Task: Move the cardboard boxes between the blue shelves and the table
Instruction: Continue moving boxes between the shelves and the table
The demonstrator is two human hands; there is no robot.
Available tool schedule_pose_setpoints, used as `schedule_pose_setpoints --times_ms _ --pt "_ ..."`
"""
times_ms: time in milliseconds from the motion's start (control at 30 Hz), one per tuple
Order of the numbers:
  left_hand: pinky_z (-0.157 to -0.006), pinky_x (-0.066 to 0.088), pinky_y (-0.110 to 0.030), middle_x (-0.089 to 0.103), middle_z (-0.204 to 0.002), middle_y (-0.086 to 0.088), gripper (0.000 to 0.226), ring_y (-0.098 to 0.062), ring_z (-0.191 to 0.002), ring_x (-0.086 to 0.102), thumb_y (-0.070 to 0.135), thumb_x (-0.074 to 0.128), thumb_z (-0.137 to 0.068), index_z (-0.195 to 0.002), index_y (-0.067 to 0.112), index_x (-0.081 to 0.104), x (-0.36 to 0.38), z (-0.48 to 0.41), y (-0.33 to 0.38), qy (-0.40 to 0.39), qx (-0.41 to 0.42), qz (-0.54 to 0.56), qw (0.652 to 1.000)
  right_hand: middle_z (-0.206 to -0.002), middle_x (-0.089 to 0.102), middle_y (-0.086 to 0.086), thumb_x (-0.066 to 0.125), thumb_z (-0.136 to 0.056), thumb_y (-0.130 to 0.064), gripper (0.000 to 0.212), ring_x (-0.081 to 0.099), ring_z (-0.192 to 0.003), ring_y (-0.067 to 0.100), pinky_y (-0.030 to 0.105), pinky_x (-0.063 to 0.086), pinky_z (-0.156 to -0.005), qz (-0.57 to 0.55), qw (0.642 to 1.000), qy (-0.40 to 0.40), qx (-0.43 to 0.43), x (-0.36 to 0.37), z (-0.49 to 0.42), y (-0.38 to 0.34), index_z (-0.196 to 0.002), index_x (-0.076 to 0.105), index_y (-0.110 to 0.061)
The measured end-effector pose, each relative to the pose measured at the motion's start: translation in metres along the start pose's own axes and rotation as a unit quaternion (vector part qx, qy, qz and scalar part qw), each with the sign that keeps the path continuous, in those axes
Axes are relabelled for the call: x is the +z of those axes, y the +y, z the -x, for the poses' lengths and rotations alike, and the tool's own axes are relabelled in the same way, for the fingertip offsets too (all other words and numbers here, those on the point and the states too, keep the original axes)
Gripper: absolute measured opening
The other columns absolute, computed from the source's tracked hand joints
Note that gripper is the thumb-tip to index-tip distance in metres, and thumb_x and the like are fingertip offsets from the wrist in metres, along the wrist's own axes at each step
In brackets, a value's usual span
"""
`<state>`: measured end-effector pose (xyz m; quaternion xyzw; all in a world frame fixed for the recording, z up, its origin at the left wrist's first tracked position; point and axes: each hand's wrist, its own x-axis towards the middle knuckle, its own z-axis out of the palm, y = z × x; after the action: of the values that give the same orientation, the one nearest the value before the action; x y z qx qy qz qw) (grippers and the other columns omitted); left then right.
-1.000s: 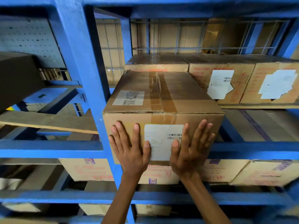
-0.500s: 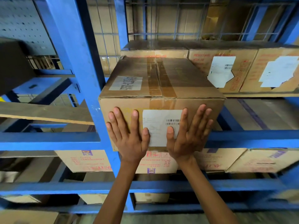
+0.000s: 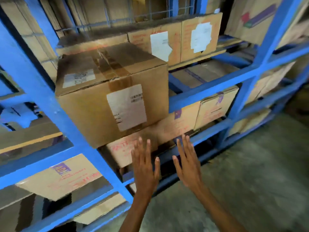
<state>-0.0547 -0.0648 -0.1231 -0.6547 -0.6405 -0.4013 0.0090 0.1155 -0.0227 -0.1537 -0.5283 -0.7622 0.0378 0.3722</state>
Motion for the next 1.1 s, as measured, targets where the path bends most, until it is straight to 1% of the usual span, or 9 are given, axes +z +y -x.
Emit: schedule_pose_setpoints --times_ms 133,200,300,433,633,733,833,933,1100 --pt "-0.125 0.011 -0.049 0.006 -0.171 -0.003 0.063 -0.027 -0.158 0.003 0.036 0.04 -0.104 -0.161 0.016 0.021 0.033 0.042 0.026 -0.162 0.068 0.041 0.984 -0.168 0.023 0.011 0.029 -0.108 -0.045 0.063 0.019 -0.156 0.028 0.05 0.029 -0.119 0.081 0.987 -0.016 0.141 -0.041 0.073 0.03 -0.157 0.034 -0.007" --pt "-0.124 0.014 -0.049 0.01 -0.17 -0.006 0.062 -0.027 -0.157 0.006 0.037 0.04 -0.104 -0.16 0.016 0.026 0.053 0.055 0.044 -0.224 0.137 0.059 0.963 -0.167 0.024 0.012 0.029 -0.107 -0.047 0.064 0.019 -0.156 0.028 0.05 0.027 -0.119 0.11 0.97 0.003 0.215 -0.067 0.106 0.042 -0.157 0.036 -0.008" --pt "-0.123 0.019 -0.051 0.018 -0.168 -0.012 0.06 -0.03 -0.156 0.012 0.034 0.044 -0.102 -0.156 0.011 0.035 0.089 0.075 0.085 -0.295 0.249 0.098 0.917 -0.167 0.023 0.014 0.043 -0.099 -0.044 0.067 0.016 -0.156 0.03 0.051 0.024 -0.122 0.142 0.935 0.054 0.321 -0.108 0.154 0.062 -0.157 0.036 -0.009" --pt "-0.124 0.016 -0.05 0.018 -0.168 -0.012 0.06 -0.029 -0.157 0.01 0.033 0.044 -0.102 -0.157 0.01 0.033 0.126 0.103 0.161 -0.368 0.338 0.176 0.848 -0.169 0.017 0.014 0.038 -0.1 -0.049 0.071 0.008 -0.158 0.03 0.051 0.019 -0.125 0.181 0.872 0.125 0.438 -0.171 0.216 0.082 -0.158 0.032 -0.011" --pt "-0.124 0.018 -0.053 0.014 -0.169 -0.011 0.062 -0.024 -0.158 0.003 0.028 0.05 -0.102 -0.159 0.014 0.029 0.181 0.151 0.302 -0.432 0.445 0.254 0.742 -0.171 0.008 0.01 0.036 -0.098 -0.051 0.073 -0.002 -0.158 0.027 0.053 0.017 -0.126 0.241 0.754 0.226 0.568 -0.267 0.295 0.109 -0.161 0.025 -0.014" --pt "-0.125 0.017 -0.049 0.015 -0.169 -0.01 0.062 -0.023 -0.158 0.004 0.033 0.045 -0.101 -0.158 0.015 0.03 0.201 0.183 0.376 -0.452 0.488 0.272 0.695 -0.171 0.006 0.01 0.04 -0.099 -0.05 0.073 -0.004 -0.158 0.027 0.053 0.016 -0.126 0.27 0.699 0.259 0.61 -0.312 0.332 0.121 -0.161 0.025 -0.015" --pt "-0.125 0.017 -0.044 0.019 -0.168 -0.01 0.063 -0.023 -0.157 0.008 0.038 0.042 -0.1 -0.158 0.015 0.033 0.214 0.21 0.436 -0.461 0.516 0.289 0.662 -0.171 0.003 0.01 0.054 -0.1 -0.044 0.075 -0.008 -0.158 0.026 0.05 0.011 -0.126 0.296 0.66 0.279 0.631 -0.348 0.358 0.129 -0.162 0.023 -0.015" --pt "-0.125 0.019 -0.045 0.017 -0.168 -0.008 0.065 -0.021 -0.157 0.007 0.041 0.041 -0.099 -0.159 0.017 0.03 0.223 0.244 0.487 -0.471 0.541 0.296 0.631 -0.171 0.0 0.009 0.058 -0.099 -0.043 0.078 -0.009 -0.158 0.026 0.049 0.007 -0.126 0.316 0.622 0.289 0.656 -0.38 0.388 0.136 -0.162 0.021 -0.017" --pt "-0.127 0.008 -0.038 0.009 -0.17 -0.003 0.067 -0.013 -0.157 -0.005 0.046 0.035 -0.101 -0.161 0.022 0.02 0.218 0.308 0.557 -0.507 0.603 0.309 0.533 -0.171 -0.005 0.008 0.057 -0.099 -0.045 0.081 -0.014 -0.157 0.024 0.049 0.004 -0.127 0.329 0.538 0.306 0.713 -0.421 0.45 0.128 -0.163 0.015 -0.019"
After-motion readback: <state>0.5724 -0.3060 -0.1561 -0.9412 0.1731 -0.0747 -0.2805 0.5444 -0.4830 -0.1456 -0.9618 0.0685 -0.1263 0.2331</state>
